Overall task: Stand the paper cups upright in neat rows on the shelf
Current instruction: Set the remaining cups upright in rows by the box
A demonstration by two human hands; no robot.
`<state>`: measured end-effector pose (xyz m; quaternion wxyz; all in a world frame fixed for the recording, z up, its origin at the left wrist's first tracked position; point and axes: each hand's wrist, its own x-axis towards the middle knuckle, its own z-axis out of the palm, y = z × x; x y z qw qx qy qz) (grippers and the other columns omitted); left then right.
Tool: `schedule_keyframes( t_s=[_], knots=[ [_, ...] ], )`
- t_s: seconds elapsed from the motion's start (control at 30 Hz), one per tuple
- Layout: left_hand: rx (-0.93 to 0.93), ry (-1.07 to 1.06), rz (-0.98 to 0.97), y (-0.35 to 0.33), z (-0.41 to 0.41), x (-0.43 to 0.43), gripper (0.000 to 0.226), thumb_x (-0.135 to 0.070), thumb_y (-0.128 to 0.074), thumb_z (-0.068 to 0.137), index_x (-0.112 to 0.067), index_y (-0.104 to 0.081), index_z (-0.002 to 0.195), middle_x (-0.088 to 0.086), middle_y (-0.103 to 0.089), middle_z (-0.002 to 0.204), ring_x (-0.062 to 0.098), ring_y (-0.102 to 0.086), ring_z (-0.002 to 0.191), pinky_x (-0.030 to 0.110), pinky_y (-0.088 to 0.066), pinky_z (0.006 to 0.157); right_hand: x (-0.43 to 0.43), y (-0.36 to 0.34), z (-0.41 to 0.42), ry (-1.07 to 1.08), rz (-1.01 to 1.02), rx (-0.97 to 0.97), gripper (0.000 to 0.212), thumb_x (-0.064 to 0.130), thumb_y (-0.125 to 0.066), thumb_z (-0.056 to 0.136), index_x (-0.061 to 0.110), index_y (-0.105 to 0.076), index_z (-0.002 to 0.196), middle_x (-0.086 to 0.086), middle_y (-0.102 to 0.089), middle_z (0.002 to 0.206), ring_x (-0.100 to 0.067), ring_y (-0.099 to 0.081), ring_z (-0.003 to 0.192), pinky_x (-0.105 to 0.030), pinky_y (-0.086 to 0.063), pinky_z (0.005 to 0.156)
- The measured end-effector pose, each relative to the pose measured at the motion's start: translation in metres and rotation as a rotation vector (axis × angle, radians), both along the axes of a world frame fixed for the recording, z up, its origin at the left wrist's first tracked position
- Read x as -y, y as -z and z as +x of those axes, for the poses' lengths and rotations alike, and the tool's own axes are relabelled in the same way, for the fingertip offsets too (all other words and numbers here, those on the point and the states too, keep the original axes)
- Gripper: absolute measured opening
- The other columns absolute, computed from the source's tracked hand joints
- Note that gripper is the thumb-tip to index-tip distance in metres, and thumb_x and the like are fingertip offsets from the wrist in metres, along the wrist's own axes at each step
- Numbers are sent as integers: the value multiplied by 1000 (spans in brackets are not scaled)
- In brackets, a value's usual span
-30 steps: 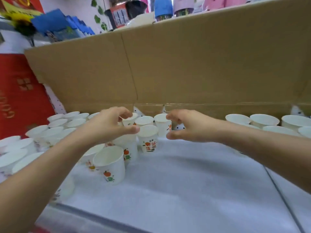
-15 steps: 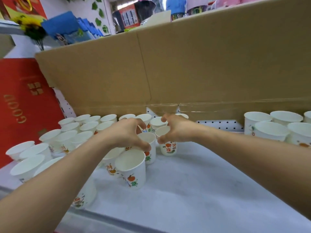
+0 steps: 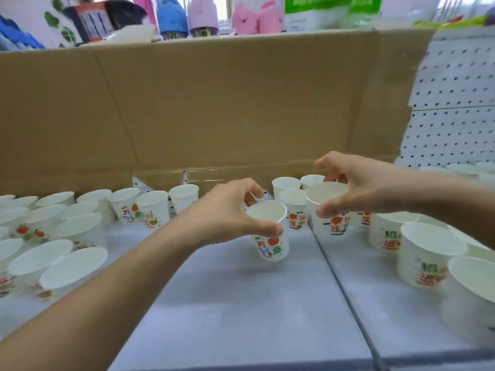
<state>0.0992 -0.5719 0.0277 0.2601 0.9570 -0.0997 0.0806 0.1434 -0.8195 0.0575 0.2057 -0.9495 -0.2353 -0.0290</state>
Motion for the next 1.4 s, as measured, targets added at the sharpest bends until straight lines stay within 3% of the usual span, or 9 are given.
schedule_keyframes(
  t_s=[0.17,0.27,0.33,0.43,0.83,1.03,1.13,1.23,1.4],
  knots=[
    [6,-14,106,16,16,51,75,-71,-74,56,-35,-50,118,-15,-58,106,5,-54,89,20,-37,61,26,21,-4,80,-110,43,84,61,-74,64,36,-31,131,10,-54,124,-11,-53,96,-28,-41,75],
    [15,-67,126,23,22,65,78,-68,-75,58,-29,-47,120,-9,-59,113,13,-55,100,31,-46,76,24,34,-2,100,-151,167,81,66,-67,66,30,-34,130,6,-56,128,-17,-53,103,-32,-37,79],
    [19,-88,105,26,24,70,80,-67,-76,58,-27,-47,120,-7,-59,116,15,-54,105,34,-47,83,24,39,2,120,-229,212,80,73,-60,66,29,-35,127,2,-59,124,-22,-52,109,-35,-35,85],
    [34,-111,92,29,24,76,83,-68,-76,56,-26,-47,121,-6,-58,117,13,-53,105,30,-44,79,26,45,9,150,-304,192,84,82,-50,58,30,-35,122,0,-61,115,-25,-47,108,-43,-38,93],
    [36,-166,68,29,25,91,94,-68,-77,58,-22,-41,132,-3,-58,123,19,-53,113,27,-39,78,30,47,17,132,-361,210,94,85,-51,59,22,-37,126,-2,-60,121,-25,-48,113,-43,-32,94],
    [20,-185,55,25,15,93,97,-71,-73,61,-21,-37,137,0,-55,130,21,-51,119,34,-46,89,30,39,3,130,-345,207,93,87,-47,63,21,-38,129,-3,-57,125,-26,-46,117,-42,-31,94],
    [90,-193,17,26,-9,87,87,-72,-64,70,-23,-39,137,-4,-52,134,17,-46,124,39,-43,97,25,32,-15,68,-296,263,81,78,-46,74,27,-36,136,2,-46,139,-22,-39,127,-41,-30,99],
    [226,-189,-107,39,-50,76,69,-68,-61,76,-31,-45,132,-13,-49,134,9,-44,123,38,-40,101,12,28,-41,-71,-138,324,71,70,-45,74,33,-41,134,8,-44,137,-16,-39,123,-35,-32,94],
    [400,-325,-258,73,-120,32,55,-60,-61,81,-41,-43,129,-28,-43,127,-6,-39,120,21,-36,98,-49,38,-92,-290,193,262,62,64,-49,71,38,-48,127,16,-47,132,-5,-43,118,-31,-40,95]
  ],
)
